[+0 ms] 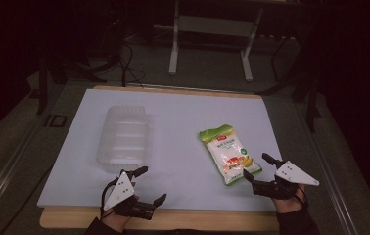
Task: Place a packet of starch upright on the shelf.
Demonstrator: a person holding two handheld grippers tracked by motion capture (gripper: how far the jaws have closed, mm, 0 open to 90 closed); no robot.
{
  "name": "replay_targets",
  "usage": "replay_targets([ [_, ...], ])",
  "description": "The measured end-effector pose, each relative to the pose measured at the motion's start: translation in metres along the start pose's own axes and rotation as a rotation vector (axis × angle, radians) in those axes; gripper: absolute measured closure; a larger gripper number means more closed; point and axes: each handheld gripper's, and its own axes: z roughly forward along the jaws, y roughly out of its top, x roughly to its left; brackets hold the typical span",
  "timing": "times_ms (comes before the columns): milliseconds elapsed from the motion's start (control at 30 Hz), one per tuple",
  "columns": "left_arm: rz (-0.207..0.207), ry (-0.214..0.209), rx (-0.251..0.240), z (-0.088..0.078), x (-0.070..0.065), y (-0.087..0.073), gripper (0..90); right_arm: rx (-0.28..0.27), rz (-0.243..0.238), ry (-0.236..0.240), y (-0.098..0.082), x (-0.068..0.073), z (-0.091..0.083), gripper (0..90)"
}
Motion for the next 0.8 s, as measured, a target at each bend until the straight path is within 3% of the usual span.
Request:
replay_targets([
  [267,-0.017,-0.025,0.006,0.001,0.0,0.0,0.5,0.0,-0.023,0.05,0.001,0.005,0.002,11.0],
  [367,-0.039,-0.052,0.008,0.001,0.001,0.001,0.5,0.013,-0.01,0.055,0.001,0.007,0.002,10.9],
  [500,-0.043,-0.054,0.003,0.001,0.001,0.002,0.6,0.012,0.001,0.071,0.003,0.008,0.002,10.9],
  [600,-0.054,-0.019,0.077,0.004,-0.003,0.005,0.5,0.025,0.0,0.085,0.005,0.01,0.003,10.9],
  [633,-0.045,-0.058,0.078,0.002,-0.005,0.007,0.5,0.034,0.004,0.109,0.007,0.013,0.004,10.9],
  [667,-0.041,-0.069,0.074,0.001,-0.007,0.008,0.5,0.031,0.008,0.114,0.008,0.015,0.005,10.9],
  [733,-0.01,-0.066,0.076,0.001,-0.01,0.011,0.5,0.024,0.021,0.137,0.011,0.017,0.006,10.9],
  [800,0.015,-0.074,0.078,0.0,-0.013,0.012,0.5,0.014,0.0,0.138,0.015,0.02,0.005,10.9],
])
